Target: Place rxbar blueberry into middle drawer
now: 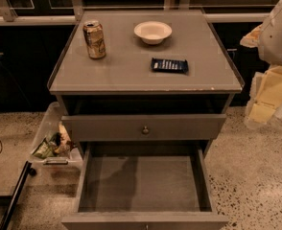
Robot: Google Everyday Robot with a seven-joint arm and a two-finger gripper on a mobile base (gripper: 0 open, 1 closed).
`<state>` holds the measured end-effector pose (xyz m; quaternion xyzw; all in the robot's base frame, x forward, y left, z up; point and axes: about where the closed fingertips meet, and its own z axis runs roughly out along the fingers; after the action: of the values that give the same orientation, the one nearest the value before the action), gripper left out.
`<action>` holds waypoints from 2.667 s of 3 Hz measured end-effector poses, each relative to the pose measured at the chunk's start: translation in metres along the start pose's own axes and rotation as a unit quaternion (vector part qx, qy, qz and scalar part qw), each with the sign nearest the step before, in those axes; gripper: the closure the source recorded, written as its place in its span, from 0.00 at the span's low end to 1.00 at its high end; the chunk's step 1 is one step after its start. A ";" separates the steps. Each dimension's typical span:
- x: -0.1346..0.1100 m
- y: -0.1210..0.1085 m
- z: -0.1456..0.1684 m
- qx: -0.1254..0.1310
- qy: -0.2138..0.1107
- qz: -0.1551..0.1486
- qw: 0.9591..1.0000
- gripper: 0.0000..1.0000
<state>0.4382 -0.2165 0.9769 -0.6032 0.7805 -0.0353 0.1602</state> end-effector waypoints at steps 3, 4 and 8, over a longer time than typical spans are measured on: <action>-0.022 -0.042 0.053 0.040 -0.020 -0.058 0.997 0.00; -0.029 -0.074 0.078 0.045 -0.036 -0.082 0.995 0.00; -0.043 -0.149 0.097 0.090 -0.145 -0.047 0.984 0.00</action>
Offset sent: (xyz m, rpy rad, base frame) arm 0.0551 0.0264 -0.0433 -0.0350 -0.1133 0.1122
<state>0.6148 -0.2026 0.9308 -0.6214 0.7133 -0.0254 0.3231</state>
